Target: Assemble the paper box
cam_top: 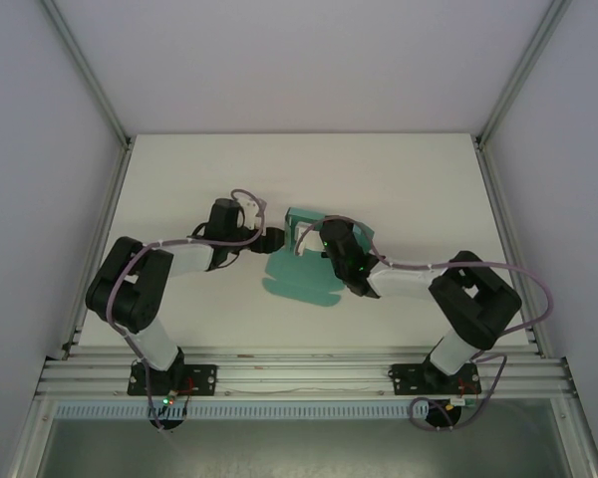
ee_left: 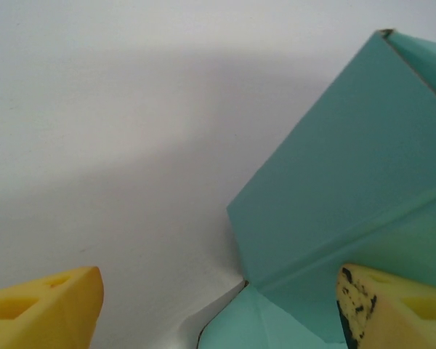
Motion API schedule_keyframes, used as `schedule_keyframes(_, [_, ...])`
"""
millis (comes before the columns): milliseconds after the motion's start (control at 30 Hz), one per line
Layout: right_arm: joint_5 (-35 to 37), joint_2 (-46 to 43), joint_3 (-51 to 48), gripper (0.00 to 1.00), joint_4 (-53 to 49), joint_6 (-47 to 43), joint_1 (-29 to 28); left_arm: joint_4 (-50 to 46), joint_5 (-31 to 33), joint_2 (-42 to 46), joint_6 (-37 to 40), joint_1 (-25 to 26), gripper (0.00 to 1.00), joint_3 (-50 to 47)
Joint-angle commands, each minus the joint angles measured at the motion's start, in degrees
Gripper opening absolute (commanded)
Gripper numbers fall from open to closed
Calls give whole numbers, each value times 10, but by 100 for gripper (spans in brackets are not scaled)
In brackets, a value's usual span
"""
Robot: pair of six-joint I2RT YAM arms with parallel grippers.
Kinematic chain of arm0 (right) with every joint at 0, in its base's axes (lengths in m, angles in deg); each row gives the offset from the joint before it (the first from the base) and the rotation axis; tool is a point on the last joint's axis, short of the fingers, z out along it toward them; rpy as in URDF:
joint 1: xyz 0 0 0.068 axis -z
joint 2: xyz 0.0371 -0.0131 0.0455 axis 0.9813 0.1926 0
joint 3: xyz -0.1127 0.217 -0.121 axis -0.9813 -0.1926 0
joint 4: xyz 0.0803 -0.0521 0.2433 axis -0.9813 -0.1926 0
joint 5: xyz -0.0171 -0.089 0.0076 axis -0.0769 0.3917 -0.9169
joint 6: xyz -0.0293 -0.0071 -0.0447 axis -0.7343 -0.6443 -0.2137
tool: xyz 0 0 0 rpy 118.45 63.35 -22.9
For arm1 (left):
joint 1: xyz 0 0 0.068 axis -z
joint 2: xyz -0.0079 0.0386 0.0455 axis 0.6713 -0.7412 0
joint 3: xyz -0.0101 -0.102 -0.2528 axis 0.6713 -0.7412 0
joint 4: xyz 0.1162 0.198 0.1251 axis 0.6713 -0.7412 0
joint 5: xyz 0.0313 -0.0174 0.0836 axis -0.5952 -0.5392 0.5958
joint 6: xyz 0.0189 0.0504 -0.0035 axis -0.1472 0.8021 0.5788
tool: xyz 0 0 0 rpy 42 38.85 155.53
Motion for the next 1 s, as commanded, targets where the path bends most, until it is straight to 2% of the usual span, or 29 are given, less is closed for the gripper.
schedule_keyframes(0, [10,-18,-5,0,-11,12,-5,35,11,9,44,14,80,11])
schedule_keyframes(167, [12,-20,-1,0,-25,19,-5,34,11,7,76,35,79,16])
schedule_keyframes(467, [12,-19,-22,0,-8,20,-12,72,29,-28,67,47,77,24])
schedule_keyframes(667, [32,-14,-66,0,12,2,-41,136,61,-21,67,55,72,-10])
schedule_keyframes(767, [43,-4,-71,0,15,11,-52,150,75,-18,87,66,70,-20])
schedule_keyframes(967, [30,-3,-64,0,10,36,-53,157,93,-32,97,71,61,-10])
